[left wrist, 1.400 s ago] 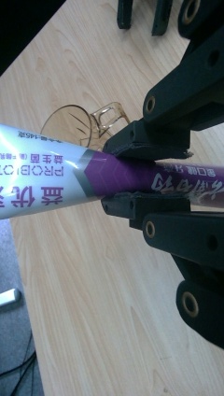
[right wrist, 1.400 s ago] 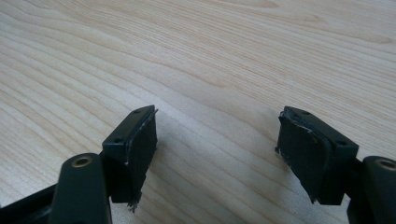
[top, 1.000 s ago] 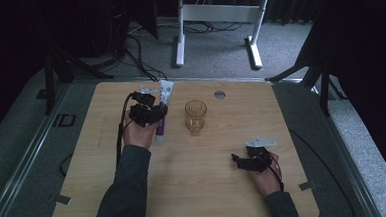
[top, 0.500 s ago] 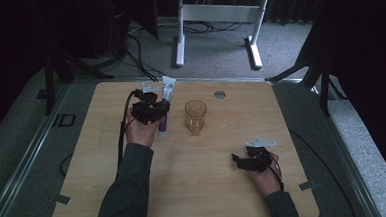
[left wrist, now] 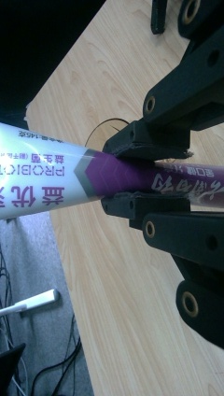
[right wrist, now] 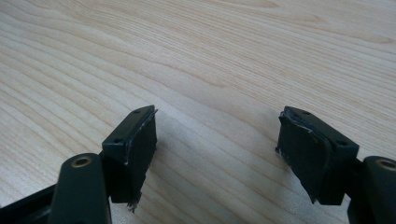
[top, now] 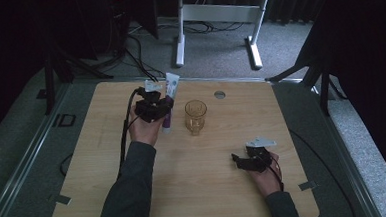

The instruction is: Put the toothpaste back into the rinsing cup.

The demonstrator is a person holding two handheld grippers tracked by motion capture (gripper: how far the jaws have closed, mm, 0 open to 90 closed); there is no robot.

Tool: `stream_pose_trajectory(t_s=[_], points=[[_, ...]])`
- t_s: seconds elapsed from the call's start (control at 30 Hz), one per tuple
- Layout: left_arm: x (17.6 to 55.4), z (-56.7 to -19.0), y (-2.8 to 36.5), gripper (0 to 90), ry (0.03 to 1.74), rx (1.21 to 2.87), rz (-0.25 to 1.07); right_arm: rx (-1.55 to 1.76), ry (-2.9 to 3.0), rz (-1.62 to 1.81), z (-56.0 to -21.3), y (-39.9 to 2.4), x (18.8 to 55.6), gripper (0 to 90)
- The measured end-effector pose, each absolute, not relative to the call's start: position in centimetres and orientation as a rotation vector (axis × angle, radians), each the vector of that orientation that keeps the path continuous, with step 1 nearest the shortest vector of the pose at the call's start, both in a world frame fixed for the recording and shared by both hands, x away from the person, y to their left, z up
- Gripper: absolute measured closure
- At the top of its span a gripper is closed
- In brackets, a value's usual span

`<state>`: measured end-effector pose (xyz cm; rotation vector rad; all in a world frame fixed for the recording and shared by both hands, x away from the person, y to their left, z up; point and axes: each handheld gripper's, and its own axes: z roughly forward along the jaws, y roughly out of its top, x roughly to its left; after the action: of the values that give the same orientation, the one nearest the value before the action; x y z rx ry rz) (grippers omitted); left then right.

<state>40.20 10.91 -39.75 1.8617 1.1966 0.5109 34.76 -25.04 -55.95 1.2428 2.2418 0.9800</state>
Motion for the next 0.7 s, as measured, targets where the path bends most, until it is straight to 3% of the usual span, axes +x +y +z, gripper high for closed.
stream_pose_trajectory(t_s=[0.7], points=[[40.99,-39.88,10.44,74.0,1.186,1.824,0.523,1.244,2.242,0.98,-55.95,-25.04,34.76,28.0]])
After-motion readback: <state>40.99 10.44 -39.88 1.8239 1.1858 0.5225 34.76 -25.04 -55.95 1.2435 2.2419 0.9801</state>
